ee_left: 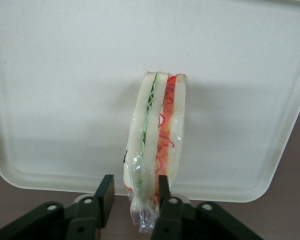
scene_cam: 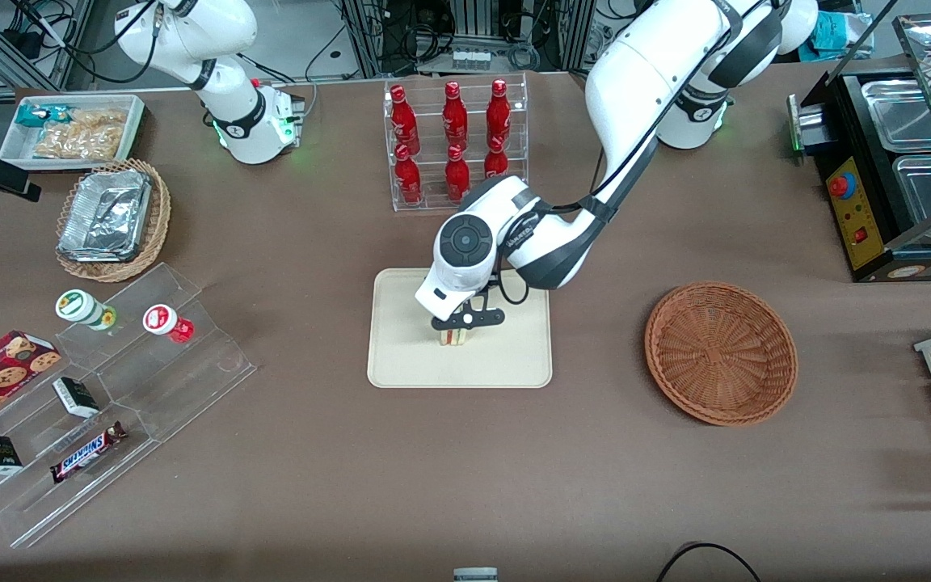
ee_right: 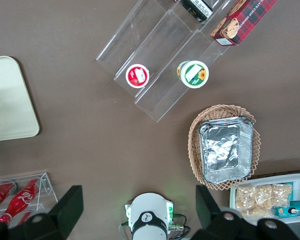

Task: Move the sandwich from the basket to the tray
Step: 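Carry the sandwich with the left gripper over the cream tray and lower it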

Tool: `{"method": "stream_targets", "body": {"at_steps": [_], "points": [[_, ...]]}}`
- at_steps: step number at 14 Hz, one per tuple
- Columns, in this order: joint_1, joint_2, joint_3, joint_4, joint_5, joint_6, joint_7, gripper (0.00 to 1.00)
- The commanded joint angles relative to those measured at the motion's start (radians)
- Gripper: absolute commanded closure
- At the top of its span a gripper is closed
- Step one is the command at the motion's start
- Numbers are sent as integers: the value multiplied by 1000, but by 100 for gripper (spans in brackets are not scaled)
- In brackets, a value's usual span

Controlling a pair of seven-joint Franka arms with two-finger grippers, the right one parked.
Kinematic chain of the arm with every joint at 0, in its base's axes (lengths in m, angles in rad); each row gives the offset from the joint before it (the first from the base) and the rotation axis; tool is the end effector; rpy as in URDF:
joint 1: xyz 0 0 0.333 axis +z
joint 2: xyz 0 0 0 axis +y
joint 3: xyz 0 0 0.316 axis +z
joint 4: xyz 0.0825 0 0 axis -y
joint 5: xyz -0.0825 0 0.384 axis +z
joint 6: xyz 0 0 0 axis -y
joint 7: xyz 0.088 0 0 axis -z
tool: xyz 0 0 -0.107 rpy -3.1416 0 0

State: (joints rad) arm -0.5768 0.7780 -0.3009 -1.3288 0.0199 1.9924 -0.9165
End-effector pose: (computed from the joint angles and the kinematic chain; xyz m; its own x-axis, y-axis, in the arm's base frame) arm 0.5036 -0.5280 0.2764 0.9740 0.0964 -0.2049 0.1081 -0.9930 0.0467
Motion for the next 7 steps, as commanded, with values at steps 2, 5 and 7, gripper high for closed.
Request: {"method": "stream_targets", "body": {"at_steps": [2,5,7], "points": [[-12,17,9,51,20,-20,-33,0],[3,0,14,98,20,-41,-36,0],[31,-11,14,170,18,-108,-38,0]]}}
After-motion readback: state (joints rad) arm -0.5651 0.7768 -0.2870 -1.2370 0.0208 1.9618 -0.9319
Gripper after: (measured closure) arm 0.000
